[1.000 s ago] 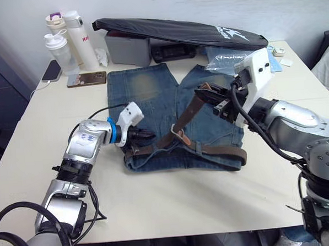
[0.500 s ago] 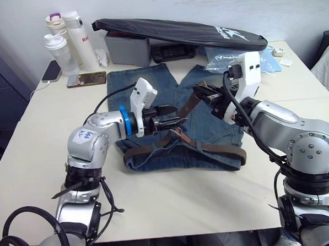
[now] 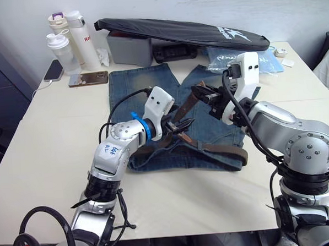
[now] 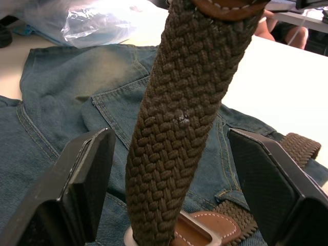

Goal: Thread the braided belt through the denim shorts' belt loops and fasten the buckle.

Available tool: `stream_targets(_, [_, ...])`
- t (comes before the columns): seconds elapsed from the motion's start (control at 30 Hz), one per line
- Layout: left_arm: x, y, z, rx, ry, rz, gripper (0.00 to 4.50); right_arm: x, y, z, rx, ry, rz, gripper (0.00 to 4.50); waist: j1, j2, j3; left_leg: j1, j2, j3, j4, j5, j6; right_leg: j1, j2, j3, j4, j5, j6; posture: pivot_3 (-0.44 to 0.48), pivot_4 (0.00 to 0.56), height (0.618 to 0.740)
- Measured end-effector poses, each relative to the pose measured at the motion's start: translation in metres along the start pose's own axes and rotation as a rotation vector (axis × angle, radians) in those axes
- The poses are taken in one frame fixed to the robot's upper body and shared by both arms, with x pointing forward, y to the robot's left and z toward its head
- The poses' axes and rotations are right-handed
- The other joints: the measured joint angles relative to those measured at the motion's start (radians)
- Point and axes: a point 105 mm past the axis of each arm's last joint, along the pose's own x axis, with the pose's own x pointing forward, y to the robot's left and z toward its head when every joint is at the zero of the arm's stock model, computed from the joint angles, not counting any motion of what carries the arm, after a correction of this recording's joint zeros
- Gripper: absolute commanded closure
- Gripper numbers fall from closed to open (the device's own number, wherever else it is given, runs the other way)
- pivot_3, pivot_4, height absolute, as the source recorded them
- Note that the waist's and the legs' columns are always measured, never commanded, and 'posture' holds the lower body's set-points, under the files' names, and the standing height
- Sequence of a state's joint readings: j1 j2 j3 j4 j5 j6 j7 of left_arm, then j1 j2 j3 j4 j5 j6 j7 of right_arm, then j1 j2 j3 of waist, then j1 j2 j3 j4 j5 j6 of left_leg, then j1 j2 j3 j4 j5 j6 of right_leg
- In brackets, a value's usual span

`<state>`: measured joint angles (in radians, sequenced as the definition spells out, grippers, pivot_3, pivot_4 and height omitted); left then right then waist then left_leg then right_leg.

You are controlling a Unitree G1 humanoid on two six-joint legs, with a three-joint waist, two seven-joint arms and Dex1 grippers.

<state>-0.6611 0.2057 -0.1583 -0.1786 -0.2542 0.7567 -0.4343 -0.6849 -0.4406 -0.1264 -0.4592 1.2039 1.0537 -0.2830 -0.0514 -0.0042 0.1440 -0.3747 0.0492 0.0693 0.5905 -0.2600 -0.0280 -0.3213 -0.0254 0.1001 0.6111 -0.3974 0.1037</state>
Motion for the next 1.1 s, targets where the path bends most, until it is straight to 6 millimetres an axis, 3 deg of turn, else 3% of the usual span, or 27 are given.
stream_targets(0.07, [0.001,0.000,0.001,0.000,-0.009,0.006,1.76,0.000,0.001,0.000,0.000,-0.001,-0.001,4.50,0.000,0.000,0.000,0.000,0.000,0.000,0.000,0.000,0.000,0.000,0.000,0.000,0.000,0.000,0.000,0.000,0.150,0.740])
stream_targets(0.13, [0.003,-0.001,0.001,-0.011,-0.014,0.008,2.85,-0.001,0.001,0.000,0.005,-0.001,-0.001,4.50,0.000,0.000,0.000,0.000,0.000,0.000,0.000,0.000,0.000,0.000,0.000,0.000,0.000,0.000,0.000,0.000,0.150,0.740])
stream_targets(0.17, [0.004,-0.002,0.001,-0.017,-0.015,0.004,3.06,-0.001,0.001,0.001,0.008,-0.003,-0.001,4.50,0.001,0.000,0.000,0.000,0.000,0.000,0.000,0.000,0.000,0.000,0.000,0.000,0.000,0.000,0.000,0.000,0.150,0.740])
stream_targets(0.27, [0.006,-0.004,-0.002,-0.039,-0.008,-0.010,4.23,-0.002,0.001,0.001,0.016,-0.003,-0.003,4.50,0.001,0.000,0.000,0.000,0.000,0.000,0.000,0.000,0.000,0.000,0.000,0.000,0.000,0.000,0.000,0.000,0.150,0.740])
stream_targets(0.3, [0.006,-0.003,-0.003,-0.047,-0.005,-0.013,4.46,-0.002,0.001,0.001,0.017,0.000,-0.001,4.50,0.000,0.000,0.000,0.000,0.000,0.000,0.000,0.000,0.000,0.000,0.000,0.000,0.000,0.000,0.000,0.000,0.150,0.740])
stream_targets(0.37, [0.006,-0.004,-0.004,-0.065,-0.004,-0.022,4.46,-0.003,0.001,0.001,0.001,0.007,-0.006,4.50,0.001,0.000,0.000,0.000,0.000,0.000,0.000,0.000,0.000,0.000,0.000,0.000,0.000,0.000,0.000,0.000,0.150,0.740])
stream_targets(0.4, [0.005,-0.004,-0.003,-0.073,-0.008,-0.029,4.50,-0.003,0.001,0.001,-0.006,0.006,-0.006,3.76,0.001,0.000,0.000,0.000,0.000,0.000,0.000,0.000,0.000,0.000,0.000,0.000,0.000,0.000,0.000,0.000,0.150,0.740])
stream_targets(0.47, [0.005,-0.003,-0.002,-0.089,-0.011,-0.033,4.50,-0.004,0.002,0.002,-0.011,0.005,-0.004,3.26,0.001,0.000,0.000,0.000,0.000,0.000,0.000,0.000,0.000,0.000,0.000,0.000,0.000,0.000,0.000,0.000,0.150,0.740])
stream_targets(0.63, [0.001,0.012,-0.005,-0.269,-0.027,0.010,4.50,-0.011,0.012,0.003,-0.028,0.020,0.090,1.22,0.003,0.000,0.000,0.000,0.000,0.000,0.000,0.000,0.000,0.000,0.000,-0.001,0.000,0.000,0.000,0.000,0.150,0.740])
stream_targets(0.73, [0.000,0.015,-0.006,-0.421,-0.052,0.023,4.50,-0.027,0.011,0.006,-0.079,0.049,0.140,0.05,0.015,-0.001,0.001,-0.001,0.000,-0.001,0.000,0.000,0.000,0.001,0.000,-0.001,-0.003,0.001,0.002,0.000,0.150,0.740])
stream_targets(0.83, [-0.003,0.021,-0.008,-0.541,-0.069,0.047,4.50,-0.037,0.004,0.002,-0.123,0.112,0.143,0.05,0.022,-0.001,0.001,-0.001,-0.001,0.000,0.001,0.000,0.000,0.001,0.000,-0.001,-0.004,0.001,0.002,0.000,0.150,0.740])
stream_targets(0.93, [-0.010,0.028,-0.016,-0.682,-0.060,0.076,4.50,-0.054,-0.008,-0.024,-0.183,0.280,0.138,0.05,0.022,-0.002,0.001,-0.001,-0.001,0.000,0.001,0.000,0.000,0.001,0.000,0.000,-0.007,0.001,0.002,0.000,0.150,0.740])
stream_targets(1.03, [-0.007,0.018,-0.017,-0.715,-0.041,0.042,4.50,-0.047,-0.021,-0.044,-0.169,0.316,0.084,0.83,0.022,-0.003,0.002,-0.001,0.000,0.000,0.001,0.000,-0.001,0.001,0.001,0.000,-0.007,0.001,0.002,0.000,0.150,0.740])
stream_targets(1.1, [-0.005,0.012,-0.015,-0.734,-0.036,0.018,4.50,-0.038,-0.028,-0.053,-0.132,0.303,0.056,1.77,0.023,-0.003,0.002,-0.001,-0.001,0.000,0.001,0.001,-0.001,0.000,0.001,0.000,-0.007,0.001,0.002,0.000,0.150,0.740])
